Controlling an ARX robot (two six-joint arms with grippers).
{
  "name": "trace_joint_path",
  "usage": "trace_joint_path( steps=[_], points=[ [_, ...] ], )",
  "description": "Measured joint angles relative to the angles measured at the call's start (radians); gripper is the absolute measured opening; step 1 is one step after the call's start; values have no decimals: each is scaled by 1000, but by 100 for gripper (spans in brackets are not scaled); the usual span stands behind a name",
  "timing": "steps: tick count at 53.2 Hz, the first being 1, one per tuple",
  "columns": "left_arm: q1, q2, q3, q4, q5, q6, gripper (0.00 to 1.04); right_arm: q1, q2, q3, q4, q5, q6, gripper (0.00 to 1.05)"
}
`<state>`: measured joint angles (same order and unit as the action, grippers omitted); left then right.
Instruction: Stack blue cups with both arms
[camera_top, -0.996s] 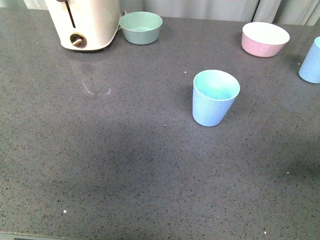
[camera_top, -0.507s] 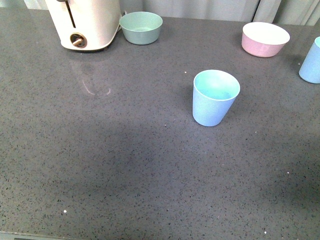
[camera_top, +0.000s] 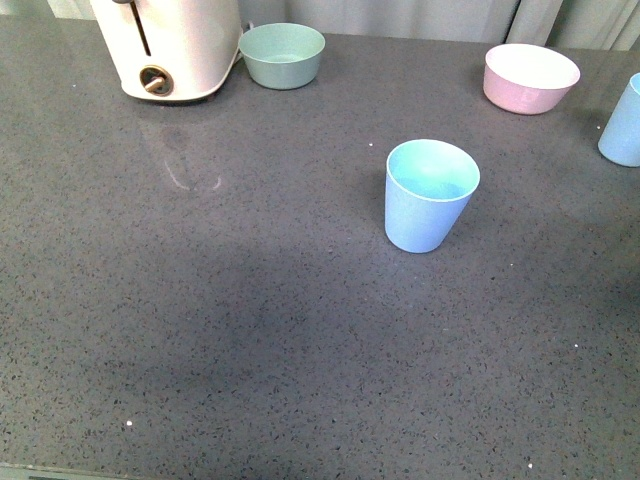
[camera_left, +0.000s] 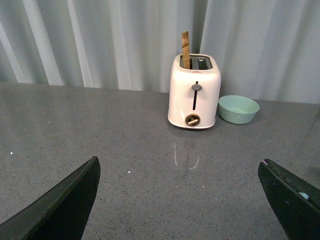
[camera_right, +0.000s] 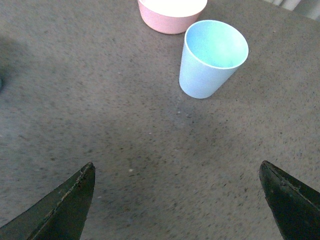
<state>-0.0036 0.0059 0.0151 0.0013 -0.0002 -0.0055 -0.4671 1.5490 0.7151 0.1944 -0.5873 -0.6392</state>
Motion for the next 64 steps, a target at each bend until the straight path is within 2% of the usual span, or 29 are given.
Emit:
trace_joint_path(
  steps=[13, 26, 37, 57, 64],
  points=[
    [0, 0, 0, 0, 0, 0, 96, 85, 285, 334, -134, 57, -163, 96],
    [0, 0, 0, 0, 0, 0, 96, 161, 467, 566, -235, 126, -256, 96],
    [0, 0, 0, 0, 0, 0, 96, 201, 552, 679, -263, 153, -267, 96],
    [0, 0, 0, 0, 0, 0, 96, 247, 631, 738, -273, 192, -273, 95],
    [0, 0, 0, 0, 0, 0, 96, 251, 644, 752, -275, 200, -272, 78]
  ],
)
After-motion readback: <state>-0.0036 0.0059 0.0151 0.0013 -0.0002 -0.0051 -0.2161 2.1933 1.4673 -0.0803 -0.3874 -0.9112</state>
